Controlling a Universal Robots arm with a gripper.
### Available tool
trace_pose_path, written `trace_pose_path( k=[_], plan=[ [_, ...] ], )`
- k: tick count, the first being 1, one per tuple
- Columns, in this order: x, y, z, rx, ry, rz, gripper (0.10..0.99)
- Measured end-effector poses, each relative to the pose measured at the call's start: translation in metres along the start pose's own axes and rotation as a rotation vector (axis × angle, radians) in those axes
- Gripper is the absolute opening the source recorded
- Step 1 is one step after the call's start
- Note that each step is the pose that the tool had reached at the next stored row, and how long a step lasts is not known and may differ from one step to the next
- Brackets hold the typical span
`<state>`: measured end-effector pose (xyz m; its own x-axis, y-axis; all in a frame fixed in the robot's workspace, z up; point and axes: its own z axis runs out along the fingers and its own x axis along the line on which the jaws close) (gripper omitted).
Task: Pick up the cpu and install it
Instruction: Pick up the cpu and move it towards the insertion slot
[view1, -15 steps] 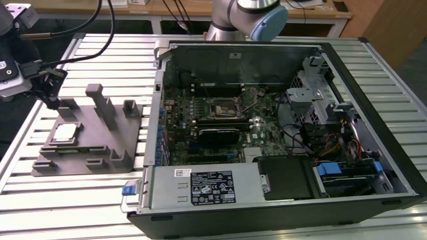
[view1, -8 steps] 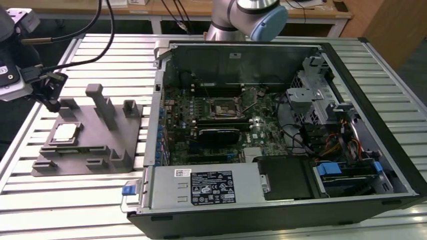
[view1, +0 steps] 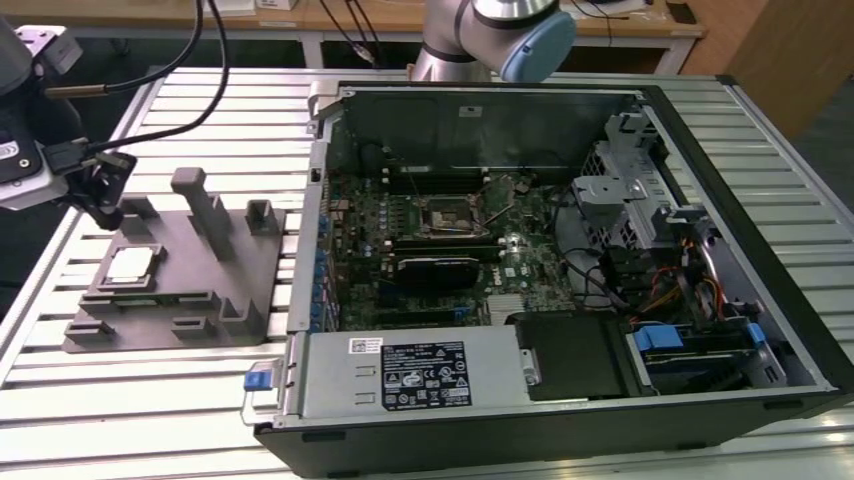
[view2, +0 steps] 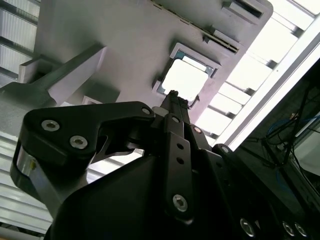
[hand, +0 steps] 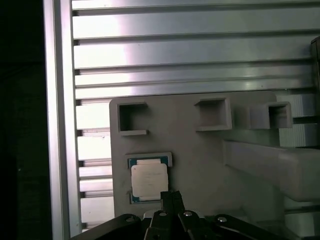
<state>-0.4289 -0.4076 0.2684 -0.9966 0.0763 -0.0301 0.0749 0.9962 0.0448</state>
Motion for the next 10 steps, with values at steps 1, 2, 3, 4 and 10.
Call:
trace_pose_path(
  k=[1,2,3,4,10],
  plan=[
    [0.0002,-0.0003,0.0010,0.000,0.0000,0.000,0.106],
    [0.0004,-0.0005,0.0020,0.000,0.0000,0.000,0.106],
    [0.0006,-0.0007,0.0029,0.000,0.0001,0.000,0.106],
    [0.0009,-0.0009,0.0039,0.000,0.0000,0.000,0.106],
    [0.0028,-0.0020,0.0099,0.000,0.0000,0.000,0.106]
  ],
)
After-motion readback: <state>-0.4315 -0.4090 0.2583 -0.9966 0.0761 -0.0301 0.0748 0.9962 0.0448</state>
